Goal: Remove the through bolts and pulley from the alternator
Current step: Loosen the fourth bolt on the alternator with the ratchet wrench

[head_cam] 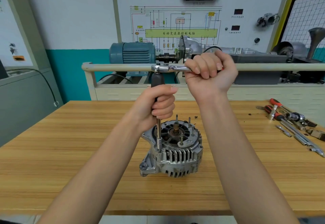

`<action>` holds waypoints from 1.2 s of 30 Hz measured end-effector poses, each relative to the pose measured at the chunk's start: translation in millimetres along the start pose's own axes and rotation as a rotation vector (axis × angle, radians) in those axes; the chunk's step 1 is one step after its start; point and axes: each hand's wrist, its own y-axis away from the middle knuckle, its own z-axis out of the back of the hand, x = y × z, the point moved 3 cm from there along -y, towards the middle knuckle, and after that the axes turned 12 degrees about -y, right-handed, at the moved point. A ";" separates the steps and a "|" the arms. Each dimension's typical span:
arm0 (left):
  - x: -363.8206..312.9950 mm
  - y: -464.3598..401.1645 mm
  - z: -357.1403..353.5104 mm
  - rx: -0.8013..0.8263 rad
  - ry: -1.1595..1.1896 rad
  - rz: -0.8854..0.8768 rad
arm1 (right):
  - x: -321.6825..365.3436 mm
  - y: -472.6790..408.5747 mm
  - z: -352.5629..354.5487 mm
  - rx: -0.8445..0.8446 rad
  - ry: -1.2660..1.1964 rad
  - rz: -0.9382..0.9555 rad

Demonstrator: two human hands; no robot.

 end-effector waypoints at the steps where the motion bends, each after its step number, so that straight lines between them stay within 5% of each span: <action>1: 0.9 -0.8 0.9 -0.039 0.009 0.000 | -0.5 3.6 -2.6 0.024 0.048 0.055; 9: 2.9 -1.3 -7.3 -0.615 -0.302 -0.093 | -20.0 46.9 -23.3 0.362 0.433 0.397; 12: 5.4 -1.5 -9.0 -0.697 -0.339 -0.110 | -28.2 55.4 -27.8 0.461 0.487 0.482; 15: 4.4 1.9 -6.5 -0.583 -0.294 -0.131 | -21.4 47.2 -26.3 0.425 0.453 0.380; 21: -3.5 6.0 -2.0 0.043 -0.143 -0.070 | 0.1 12.3 -6.2 0.107 0.033 0.011; 24: -1.5 1.3 -5.5 0.077 -0.185 -0.036 | 6.7 6.6 3.4 0.054 -0.096 0.001; 29: 3.4 -5.0 -1.7 -0.156 -0.130 0.006 | 5.2 15.0 -4.9 0.065 0.119 0.160; 36: 3.2 -2.4 -7.2 -0.643 -0.309 -0.060 | -22.8 44.3 -24.7 0.403 0.528 0.428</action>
